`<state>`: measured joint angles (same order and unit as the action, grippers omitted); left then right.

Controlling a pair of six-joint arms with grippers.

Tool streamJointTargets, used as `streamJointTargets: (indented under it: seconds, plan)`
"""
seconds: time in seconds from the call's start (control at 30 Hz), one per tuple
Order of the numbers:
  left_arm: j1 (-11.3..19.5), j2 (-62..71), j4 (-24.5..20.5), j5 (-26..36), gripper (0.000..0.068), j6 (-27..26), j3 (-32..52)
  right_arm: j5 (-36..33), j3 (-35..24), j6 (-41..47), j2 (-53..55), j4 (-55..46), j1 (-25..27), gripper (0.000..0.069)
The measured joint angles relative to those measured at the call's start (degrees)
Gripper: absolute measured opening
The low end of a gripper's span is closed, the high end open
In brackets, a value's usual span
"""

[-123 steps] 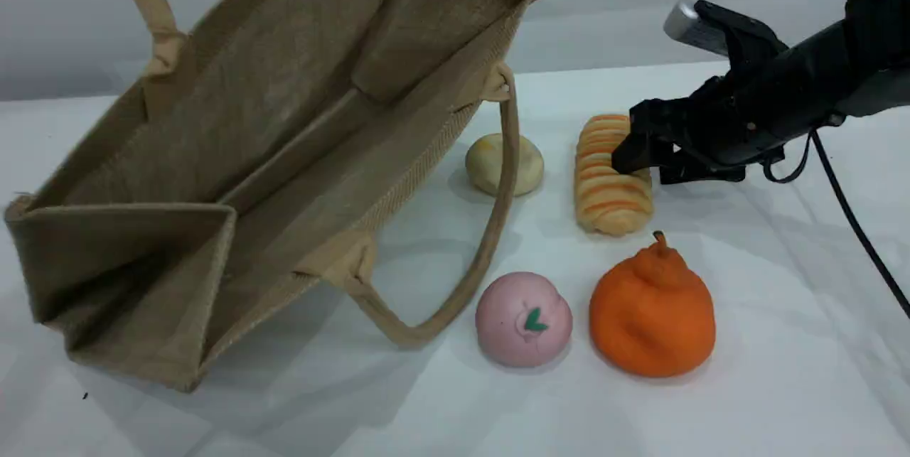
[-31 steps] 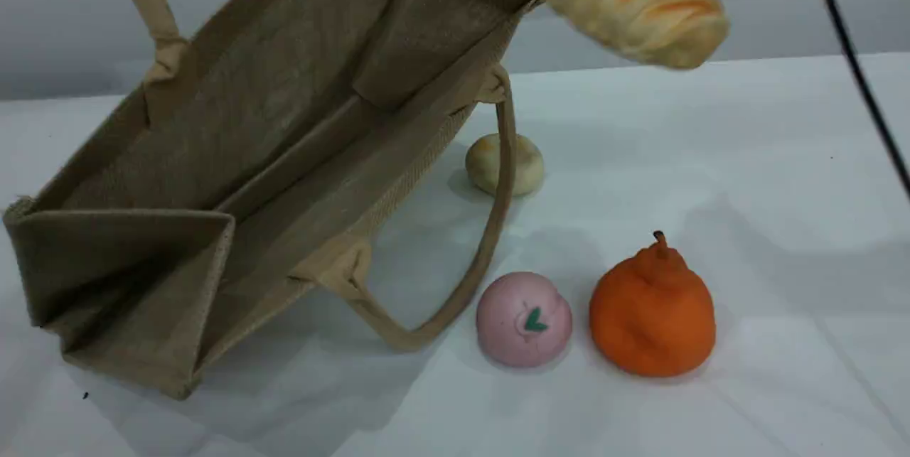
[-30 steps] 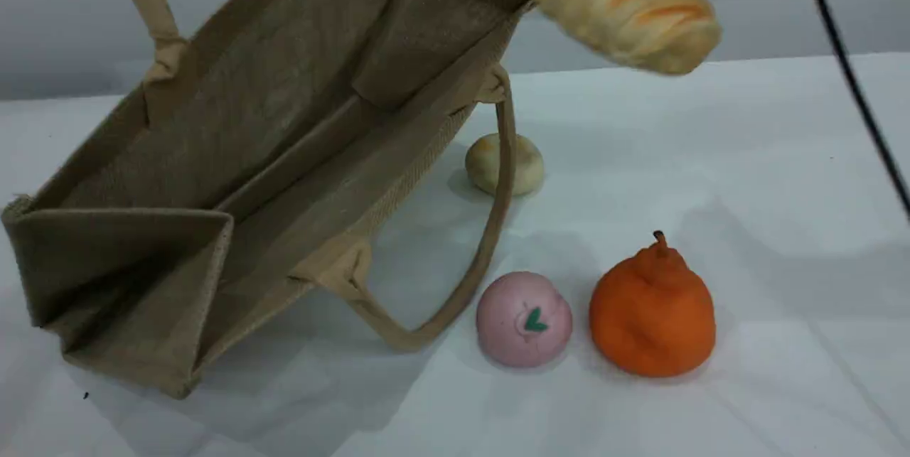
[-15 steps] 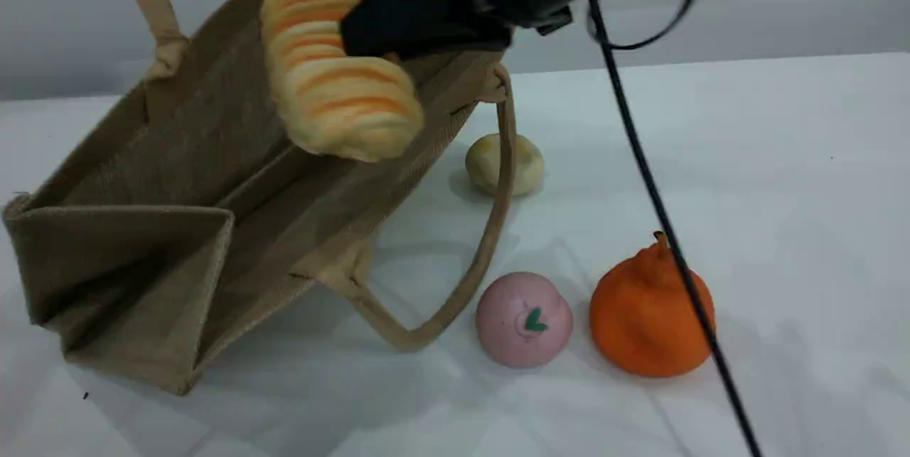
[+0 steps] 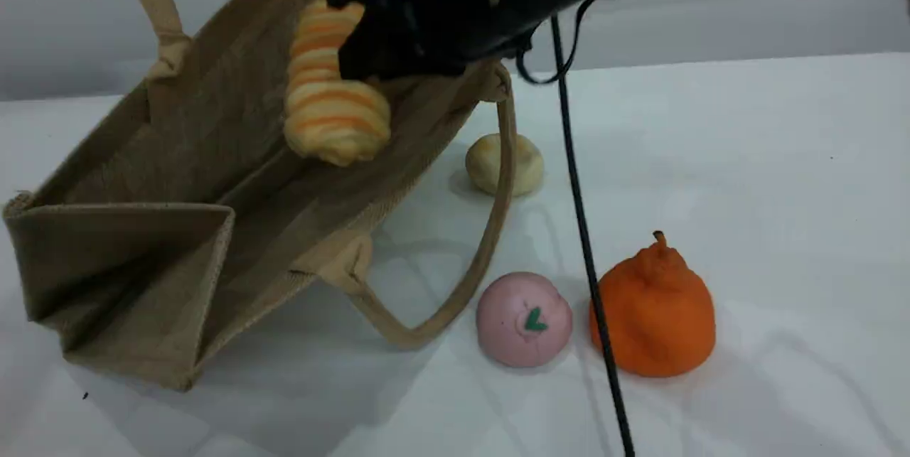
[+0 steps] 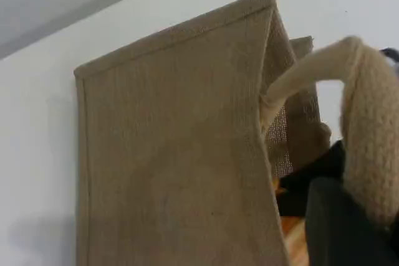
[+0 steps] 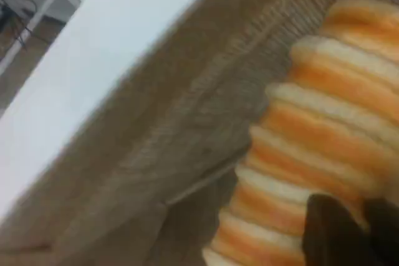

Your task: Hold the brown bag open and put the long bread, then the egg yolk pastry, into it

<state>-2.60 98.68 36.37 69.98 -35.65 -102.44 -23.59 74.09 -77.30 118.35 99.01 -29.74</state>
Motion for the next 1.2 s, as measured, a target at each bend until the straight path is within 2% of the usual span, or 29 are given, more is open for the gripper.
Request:
streamJointTargets:
  seconds: [0.13, 0.23, 0.43, 0.53, 0.63, 0.77, 0.97, 1.07, 1.2]
  plan:
    - [0.0, 0.0, 0.0, 0.0, 0.0083, 0.0, 0.0, -3.7, 2.1, -0.1, 3.1, -0.5, -0.7, 0.0055]
    - [0.0, 0.0, 0.1, 0.0, 0.0083, 0.0, 0.0, -4.7, 2.9, -0.9, 3.3, -0.7, -1.2, 0.0123]
    - [0.0, 0.0, 0.1, 0.0, 0.0083, -0.1, 0.0, -4.2, 3.5, -1.2, 0.9, -3.8, -0.9, 0.0420]
    - [0.1, 0.0, 0.1, 0.1, 0.0083, 0.2, 0.0, -1.8, 3.5, -0.5, -2.1, -7.3, 0.8, 0.0502]
    - [0.3, -0.1, 0.1, 0.1, 0.0083, 1.7, 0.0, -1.3, 3.5, 1.5, -5.4, -12.0, 4.1, 0.0519]
    - [2.5, -1.0, 0.1, 0.1, 0.0083, 1.8, 0.0, -1.0, 3.0, 5.3, -6.1, -16.6, 10.1, 0.0519]
    - [6.1, -2.9, 3.5, 0.1, 0.0083, 3.5, 0.0, 0.2, 2.8, 5.3, -1.7, -15.1, 18.4, 0.0519]
    - [6.1, -2.9, 4.9, 0.0, 0.0083, 4.5, 0.0, 0.3, 2.9, 3.6, 1.9, -12.7, 19.6, 0.0519]
    - [6.0, -2.8, 4.7, -0.2, 0.0083, 5.3, 0.0, -1.5, 4.0, -1.1, 7.5, -6.7, 19.4, 0.0519]
